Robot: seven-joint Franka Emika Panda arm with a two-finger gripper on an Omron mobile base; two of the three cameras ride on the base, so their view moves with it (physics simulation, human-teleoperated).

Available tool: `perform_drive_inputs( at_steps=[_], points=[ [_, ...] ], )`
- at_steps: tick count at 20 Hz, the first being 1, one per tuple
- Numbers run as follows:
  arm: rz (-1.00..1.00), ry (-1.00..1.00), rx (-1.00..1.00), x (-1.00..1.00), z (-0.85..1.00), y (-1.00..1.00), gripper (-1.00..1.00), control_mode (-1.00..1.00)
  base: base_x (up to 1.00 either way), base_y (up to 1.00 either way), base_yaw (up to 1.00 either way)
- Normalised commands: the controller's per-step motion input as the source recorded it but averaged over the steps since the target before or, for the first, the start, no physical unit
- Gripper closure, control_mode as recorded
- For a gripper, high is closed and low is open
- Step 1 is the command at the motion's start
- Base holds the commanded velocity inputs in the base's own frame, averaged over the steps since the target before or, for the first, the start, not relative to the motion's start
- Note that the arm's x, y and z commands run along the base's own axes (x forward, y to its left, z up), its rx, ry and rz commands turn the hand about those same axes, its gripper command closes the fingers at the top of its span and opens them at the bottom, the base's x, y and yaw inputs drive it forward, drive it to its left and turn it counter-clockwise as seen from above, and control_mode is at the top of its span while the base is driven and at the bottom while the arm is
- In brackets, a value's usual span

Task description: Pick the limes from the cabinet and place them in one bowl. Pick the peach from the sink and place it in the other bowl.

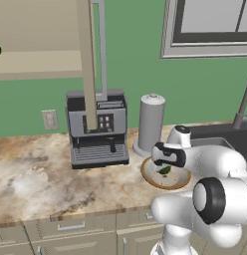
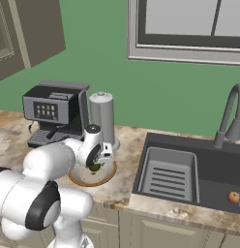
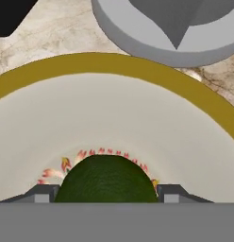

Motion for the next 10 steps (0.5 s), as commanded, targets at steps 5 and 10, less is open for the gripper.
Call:
perform_drive_inputs(
  at_steps=[5, 10],
  points=[
    [0.0, 0.0, 0.0, 0.01, -0.05, 0.0, -1.0, -1.0, 0.0, 0.0, 0.0],
    [-0.02, -0.02, 0.0, -0.21, 0.27, 0.0, -1.0, -1.0, 0.0, 0.0, 0.0]
  ],
)
